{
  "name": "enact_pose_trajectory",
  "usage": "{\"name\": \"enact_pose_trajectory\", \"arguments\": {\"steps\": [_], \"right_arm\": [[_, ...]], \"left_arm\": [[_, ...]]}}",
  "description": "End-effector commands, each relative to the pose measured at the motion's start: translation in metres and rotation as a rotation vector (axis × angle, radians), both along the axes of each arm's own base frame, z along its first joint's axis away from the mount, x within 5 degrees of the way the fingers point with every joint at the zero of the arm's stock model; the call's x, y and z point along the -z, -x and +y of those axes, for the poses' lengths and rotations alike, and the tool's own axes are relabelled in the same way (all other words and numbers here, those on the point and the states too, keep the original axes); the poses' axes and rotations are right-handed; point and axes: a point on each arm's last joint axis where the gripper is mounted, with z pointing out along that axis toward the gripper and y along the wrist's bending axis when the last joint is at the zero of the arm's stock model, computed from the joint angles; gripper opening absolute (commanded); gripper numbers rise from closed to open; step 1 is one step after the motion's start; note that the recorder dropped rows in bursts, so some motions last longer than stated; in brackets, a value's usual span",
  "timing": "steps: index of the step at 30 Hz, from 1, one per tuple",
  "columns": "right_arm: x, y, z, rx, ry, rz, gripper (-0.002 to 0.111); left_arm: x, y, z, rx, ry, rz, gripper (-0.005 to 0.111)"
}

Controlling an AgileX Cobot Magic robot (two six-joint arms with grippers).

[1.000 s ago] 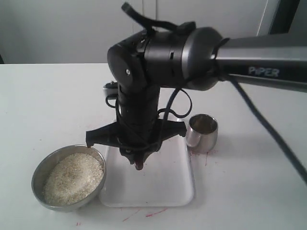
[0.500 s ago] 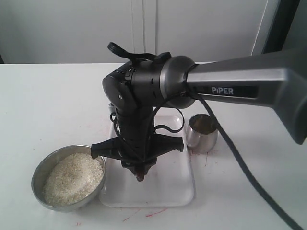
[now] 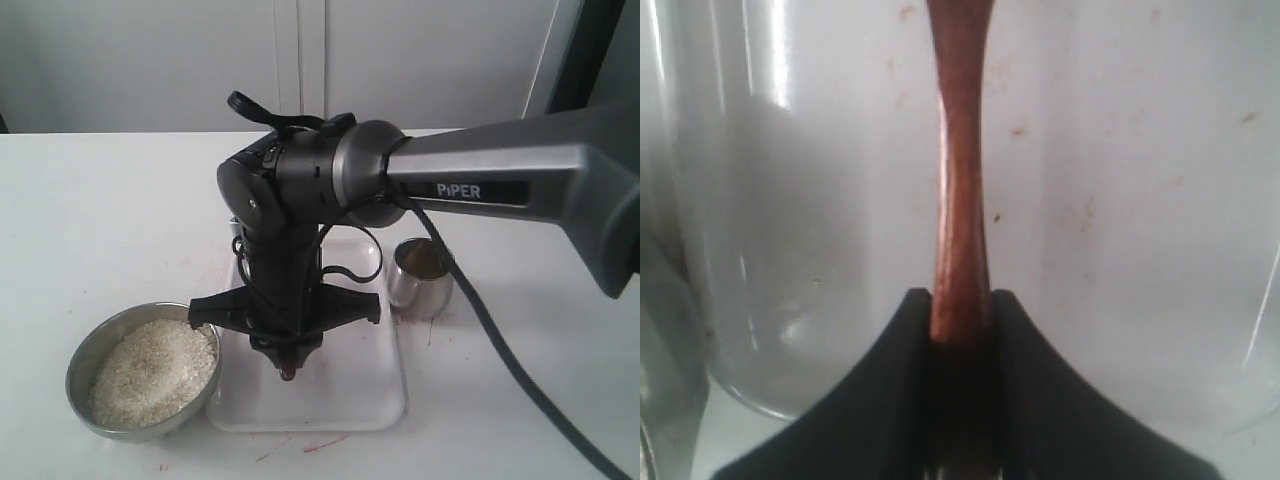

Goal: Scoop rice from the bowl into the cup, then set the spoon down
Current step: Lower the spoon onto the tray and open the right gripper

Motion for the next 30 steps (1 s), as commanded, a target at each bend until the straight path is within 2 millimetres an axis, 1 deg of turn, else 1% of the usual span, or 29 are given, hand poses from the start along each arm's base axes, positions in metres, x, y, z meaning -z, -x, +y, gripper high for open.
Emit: {"name": "enact_pose_trajectory", "arguments": {"steps": [1, 5, 11, 13, 20, 24, 30], "right_arm": [[0.002, -0.007, -0.012, 0.045, 0.008, 0.014, 0.0], [0.003, -0.008, -0.014, 0.05, 0.022, 0.03, 0.0], [0.015, -0.004, -0.012, 0.075, 0.019, 0.104, 0.0], [0.018, -0.005, -0.011, 0.076, 0.016, 0.104, 0.0], [0.018, -0.007, -0.013, 0.077, 0.036, 0.076, 0.0], [0.017, -0.011, -0.013, 0.085, 0.017, 0.051, 0.0], [0.018, -0.013, -0.015, 0.084, 0.019, 0.053, 0.0]], "left_arm": [[-0.001, 0.0, -0.001, 0.007, 0.009, -0.002, 0.014], [-0.001, 0.0, -0.001, 0.007, 0.009, -0.002, 0.014], [-0.001, 0.0, -0.001, 0.007, 0.009, -0.002, 0.014], [-0.001, 0.0, -0.001, 0.007, 0.009, -0.002, 0.014], [-0.001, 0.0, -0.001, 0.007, 0.009, -0.002, 0.014], [-0.001, 0.0, -0.001, 0.007, 0.009, -0.002, 0.014], [-0.001, 0.0, -0.001, 0.007, 0.009, -0.002, 0.014]]}}
